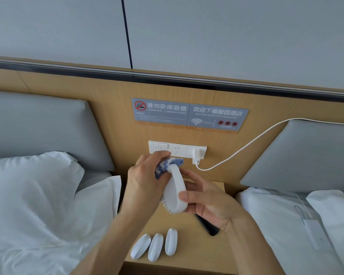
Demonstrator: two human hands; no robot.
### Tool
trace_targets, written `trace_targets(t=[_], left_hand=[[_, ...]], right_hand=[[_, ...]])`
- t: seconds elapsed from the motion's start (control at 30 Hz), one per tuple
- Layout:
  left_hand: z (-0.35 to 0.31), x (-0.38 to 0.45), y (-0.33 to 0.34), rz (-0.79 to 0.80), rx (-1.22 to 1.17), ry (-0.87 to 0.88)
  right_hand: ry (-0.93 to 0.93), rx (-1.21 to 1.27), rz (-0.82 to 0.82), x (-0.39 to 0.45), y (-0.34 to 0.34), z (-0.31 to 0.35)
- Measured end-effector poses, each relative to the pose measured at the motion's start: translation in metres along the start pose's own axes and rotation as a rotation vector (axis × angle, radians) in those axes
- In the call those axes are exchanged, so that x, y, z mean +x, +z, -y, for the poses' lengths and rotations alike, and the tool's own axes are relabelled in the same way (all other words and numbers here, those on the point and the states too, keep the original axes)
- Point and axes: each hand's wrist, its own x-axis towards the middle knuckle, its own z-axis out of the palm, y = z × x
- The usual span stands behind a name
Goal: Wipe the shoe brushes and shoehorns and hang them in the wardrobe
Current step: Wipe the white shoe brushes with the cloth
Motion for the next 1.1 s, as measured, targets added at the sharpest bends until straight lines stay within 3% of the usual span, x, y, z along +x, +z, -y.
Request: trace_targets(t=[0.13,0.4,0.77,0.93,1.1], left_hand=[[-0.008,-0.013,0.007,-0.033,0.004,0.002],[-0.011,-0.029,0.010,0.020,0.016,0.213],[-0.010,-0.013,-0.015,0.340,0.075,0.489],[-0.015,-0.009,-0.014,0.317,0.217,0.481],[-0.014,-0.010,-0.014,0.419,0.239,0.478]], right_hand=[[-0.048,-0.005,-0.021,-0.003,0.000,0.002],[-0.142,0.060,-0.049,-0.008,-0.007,0.006],[-0.142,0.023,-0.048,-0.014,-0.016,0.012],[-0.119,-0.031,-0.038,-0.013,-0.014,0.018],[-0.134,-0.052,-0.080,-0.015,-0.018,0.022]])
